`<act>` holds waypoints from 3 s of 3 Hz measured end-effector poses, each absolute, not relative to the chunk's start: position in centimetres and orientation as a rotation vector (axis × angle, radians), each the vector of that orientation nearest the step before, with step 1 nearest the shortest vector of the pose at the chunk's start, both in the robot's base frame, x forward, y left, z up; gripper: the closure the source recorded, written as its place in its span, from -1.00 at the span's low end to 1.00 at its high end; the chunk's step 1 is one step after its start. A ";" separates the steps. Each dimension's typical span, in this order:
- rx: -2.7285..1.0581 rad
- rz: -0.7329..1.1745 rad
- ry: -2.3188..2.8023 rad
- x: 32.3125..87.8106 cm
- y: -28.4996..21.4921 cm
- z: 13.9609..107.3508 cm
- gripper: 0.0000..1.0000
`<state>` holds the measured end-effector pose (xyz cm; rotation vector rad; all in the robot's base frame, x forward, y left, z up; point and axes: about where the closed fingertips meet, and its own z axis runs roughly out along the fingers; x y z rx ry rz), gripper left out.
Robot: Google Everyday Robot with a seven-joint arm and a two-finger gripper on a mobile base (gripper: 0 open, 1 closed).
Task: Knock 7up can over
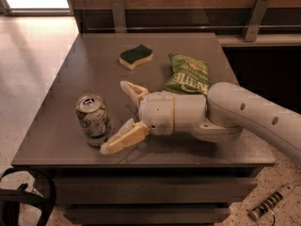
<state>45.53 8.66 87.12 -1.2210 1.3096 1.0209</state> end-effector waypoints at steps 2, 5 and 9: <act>-1.192 1.080 1.246 45.1 10.9 86.6 -0.20; -1.202 1.086 1.236 44.8 11.4 86.8 1.00; -1.467 0.789 1.539 46.8 8.5 90.0 1.00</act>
Offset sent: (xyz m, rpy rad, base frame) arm -0.0049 0.0284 -0.0079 0.1022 -0.0093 0.0433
